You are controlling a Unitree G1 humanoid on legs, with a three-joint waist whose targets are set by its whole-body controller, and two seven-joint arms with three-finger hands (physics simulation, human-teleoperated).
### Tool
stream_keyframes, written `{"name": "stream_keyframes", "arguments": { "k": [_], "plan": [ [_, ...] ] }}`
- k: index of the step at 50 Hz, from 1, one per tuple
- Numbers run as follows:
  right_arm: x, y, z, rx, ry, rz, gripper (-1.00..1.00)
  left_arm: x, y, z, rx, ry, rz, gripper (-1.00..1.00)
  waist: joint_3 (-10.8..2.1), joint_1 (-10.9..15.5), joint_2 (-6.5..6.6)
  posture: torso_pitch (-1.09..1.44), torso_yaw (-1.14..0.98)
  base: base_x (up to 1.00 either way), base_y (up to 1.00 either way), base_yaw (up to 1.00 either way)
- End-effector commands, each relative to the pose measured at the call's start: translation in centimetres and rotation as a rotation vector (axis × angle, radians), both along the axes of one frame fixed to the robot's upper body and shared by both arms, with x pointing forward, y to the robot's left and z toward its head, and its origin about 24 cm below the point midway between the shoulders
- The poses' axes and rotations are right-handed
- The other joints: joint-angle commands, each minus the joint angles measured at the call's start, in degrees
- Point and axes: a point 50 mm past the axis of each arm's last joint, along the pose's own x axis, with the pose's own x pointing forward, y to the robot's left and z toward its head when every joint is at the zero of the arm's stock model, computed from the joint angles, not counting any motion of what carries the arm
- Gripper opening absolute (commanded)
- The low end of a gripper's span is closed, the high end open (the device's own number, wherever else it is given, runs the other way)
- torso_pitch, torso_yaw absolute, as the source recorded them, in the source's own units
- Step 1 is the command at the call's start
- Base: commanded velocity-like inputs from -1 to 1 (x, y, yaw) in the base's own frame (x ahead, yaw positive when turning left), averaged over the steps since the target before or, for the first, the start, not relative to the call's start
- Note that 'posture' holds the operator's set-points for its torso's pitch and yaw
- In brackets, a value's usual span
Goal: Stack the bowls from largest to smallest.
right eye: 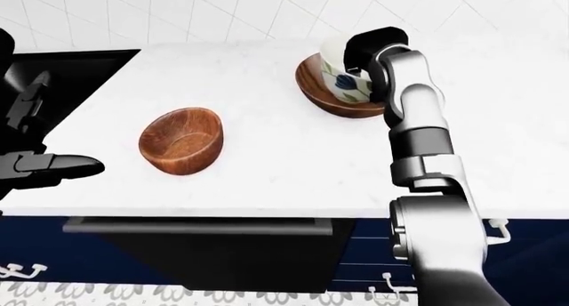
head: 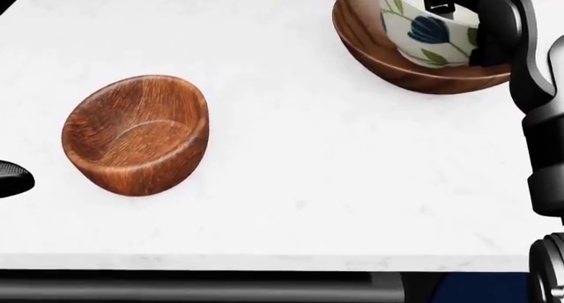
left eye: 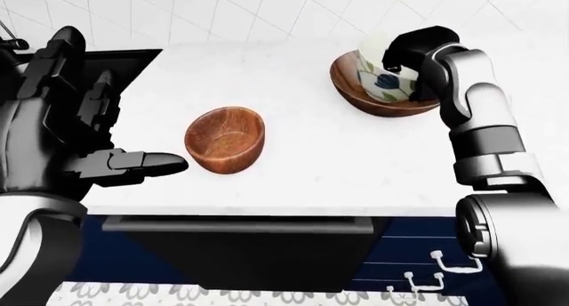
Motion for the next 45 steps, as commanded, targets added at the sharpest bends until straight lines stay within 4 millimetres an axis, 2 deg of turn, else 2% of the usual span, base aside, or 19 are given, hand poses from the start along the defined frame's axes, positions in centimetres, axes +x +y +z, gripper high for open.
{"name": "stream_keyframes", "arguments": {
  "k": [1, 11, 14, 19, 22, 31, 36, 45],
  "plan": [
    [-0.6, 0.3, 3.2, 0.004, -0.113, 0.017, -0.58, -0.4, 0.0, 1.1, 0.012, -0.071, 0.010, 1.00, -1.68, 0.0, -0.10, 0.00, 0.00, 0.00, 0.00, 0.00],
    [-0.7, 0.4, 3.1, -0.001, -0.100, 0.021, -0.17, -0.4, 0.2, 1.1, 0.011, -0.072, 0.013, 1.00, -1.60, 0.0, -0.14, 0.00, 0.00, 0.00, 0.00, 0.00],
    [-0.8, 0.4, 3.2, -0.004, -0.093, 0.021, 0.01, -0.4, 0.1, 1.1, 0.011, -0.073, 0.012, 1.00, -1.62, -0.1, -0.21, 0.00, 0.00, 0.00, 0.00, 0.00],
    [-1.1, 0.3, 3.0, -0.016, -0.086, 0.023, 0.07, -0.5, 0.2, 1.2, 0.010, -0.074, 0.014, 1.00, -1.58, 0.0, -0.22, 0.00, 0.00, 0.00, 0.00, 0.00],
    [-1.4, 0.1, 3.1, -0.027, -0.083, 0.023, 0.22, -0.5, 0.1, 1.2, 0.010, -0.074, 0.014, 1.00, -1.53, 0.0, -0.23, 0.00, 0.00, 0.00, 0.00, 0.00],
    [-2.5, -0.5, 4.0, -0.043, -0.091, 0.022, 0.27, -0.6, 0.1, 1.3, 0.011, -0.075, 0.013, 1.00, -1.44, 0.0, -0.26, 0.00, 0.00, 0.00, 0.00, 0.00],
    [-3.9, -0.9, 5.0, -0.033, -0.104, 0.027, 0.26, -0.6, 0.1, 1.3, 0.011, -0.075, 0.013, 1.00, -1.42, 0.0, -0.38, 0.00, 0.00, 0.00, 0.00, 0.00],
    [-7.1, 1.4, 7.7, -0.016, -0.152, 0.112, 0.25, -0.7, 0.2, 1.5, 0.009, -0.079, 0.017, 1.00, -1.17, -0.2, -0.31, 0.00, 0.00, 0.00, 0.00, 0.00]
  ]
}}
